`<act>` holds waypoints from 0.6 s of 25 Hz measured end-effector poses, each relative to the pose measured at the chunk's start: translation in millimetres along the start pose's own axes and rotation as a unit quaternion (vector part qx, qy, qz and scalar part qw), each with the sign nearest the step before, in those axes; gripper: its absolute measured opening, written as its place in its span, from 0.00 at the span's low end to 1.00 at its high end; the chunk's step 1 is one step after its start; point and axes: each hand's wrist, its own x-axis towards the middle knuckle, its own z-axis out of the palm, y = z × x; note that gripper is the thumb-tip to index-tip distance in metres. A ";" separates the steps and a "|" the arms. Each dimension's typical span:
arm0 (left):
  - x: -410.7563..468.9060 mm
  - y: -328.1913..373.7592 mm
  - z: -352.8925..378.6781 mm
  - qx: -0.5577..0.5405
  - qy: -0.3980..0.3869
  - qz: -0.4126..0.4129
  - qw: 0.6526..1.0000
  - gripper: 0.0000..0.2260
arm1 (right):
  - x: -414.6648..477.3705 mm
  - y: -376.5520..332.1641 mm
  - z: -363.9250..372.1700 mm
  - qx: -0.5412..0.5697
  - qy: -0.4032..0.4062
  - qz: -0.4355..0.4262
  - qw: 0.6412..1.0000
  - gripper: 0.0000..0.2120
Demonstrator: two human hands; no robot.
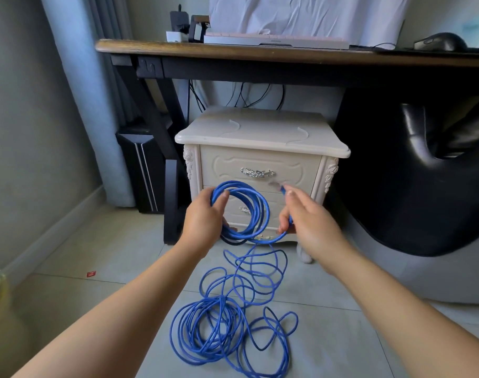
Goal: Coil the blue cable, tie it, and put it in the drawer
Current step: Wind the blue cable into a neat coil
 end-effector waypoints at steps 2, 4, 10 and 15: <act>-3.5 4.3 5.6 0.017 -0.038 0.017 0.999 0.08 | 0.9 2.6 2.0 -0.089 0.010 -0.060 0.994 0.14; -7.1 8.8 9.3 0.024 -0.072 0.034 0.997 0.08 | 4.3 5.0 0.4 -0.118 0.043 -0.090 0.988 0.12; -16.8 15.4 12.5 -0.005 -0.149 0.038 0.988 0.09 | 13.8 13.7 1.6 -0.246 0.087 -0.167 0.951 0.03; -19.1 19.5 9.1 -0.052 -0.176 0.020 0.983 0.08 | 17.2 22.2 5.6 -0.216 0.085 -0.171 0.958 0.07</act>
